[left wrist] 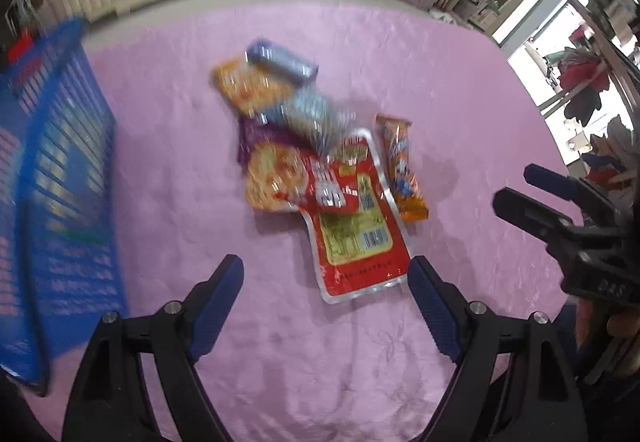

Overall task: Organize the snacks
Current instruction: 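Lower the left tool onto the red-and-white sausage pack and grasp it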

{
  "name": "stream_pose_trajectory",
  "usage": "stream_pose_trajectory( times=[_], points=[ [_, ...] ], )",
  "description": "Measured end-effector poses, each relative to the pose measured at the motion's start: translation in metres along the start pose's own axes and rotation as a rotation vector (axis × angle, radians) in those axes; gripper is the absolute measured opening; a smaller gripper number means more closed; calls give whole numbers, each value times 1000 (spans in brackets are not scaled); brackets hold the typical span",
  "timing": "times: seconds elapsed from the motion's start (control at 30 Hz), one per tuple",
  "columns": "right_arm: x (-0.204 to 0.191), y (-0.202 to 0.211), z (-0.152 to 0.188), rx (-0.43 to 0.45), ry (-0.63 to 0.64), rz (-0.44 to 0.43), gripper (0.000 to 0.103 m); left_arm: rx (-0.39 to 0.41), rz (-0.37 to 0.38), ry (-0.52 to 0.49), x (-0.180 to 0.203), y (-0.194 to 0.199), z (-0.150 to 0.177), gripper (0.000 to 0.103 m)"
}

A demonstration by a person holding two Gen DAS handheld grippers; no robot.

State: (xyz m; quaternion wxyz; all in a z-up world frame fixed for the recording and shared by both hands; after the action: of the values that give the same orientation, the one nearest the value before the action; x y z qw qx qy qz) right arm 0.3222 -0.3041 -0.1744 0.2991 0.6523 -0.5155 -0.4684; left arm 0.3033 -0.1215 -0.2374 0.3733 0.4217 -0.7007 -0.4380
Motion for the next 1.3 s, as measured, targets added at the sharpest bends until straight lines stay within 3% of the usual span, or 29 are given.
stream_pose_trajectory(
  times=[0.17, 0.37, 0.67, 1.3],
  points=[
    [13, -10, 5, -25, -20, -3, 90, -74, 44, 76, -7, -34, 2, 82],
    [26, -22, 8, -53, -40, -11, 90, -131, 82, 78, -1, -56, 0, 82],
    [43, -37, 10, -98, -91, -38, 90, -133, 115, 42, 22, -65, -15, 82],
    [57, -51, 9, -121, -144, -60, 90, -187, 9, -20, 47, -96, -54, 82]
  ],
)
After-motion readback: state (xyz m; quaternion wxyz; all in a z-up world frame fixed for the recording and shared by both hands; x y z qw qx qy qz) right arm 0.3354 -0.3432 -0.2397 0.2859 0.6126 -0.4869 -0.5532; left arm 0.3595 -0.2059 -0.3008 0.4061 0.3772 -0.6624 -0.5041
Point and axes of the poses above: each gripper's, at about its wrist camera, not at the fingertips, and y roughly against the way its jaws point, x to its right, z to its underside, the point moved 8 cm from there along -y, roughly the way its jaws point, and after that the axes turned 14 degrees about -y, right-handed, at the moved point
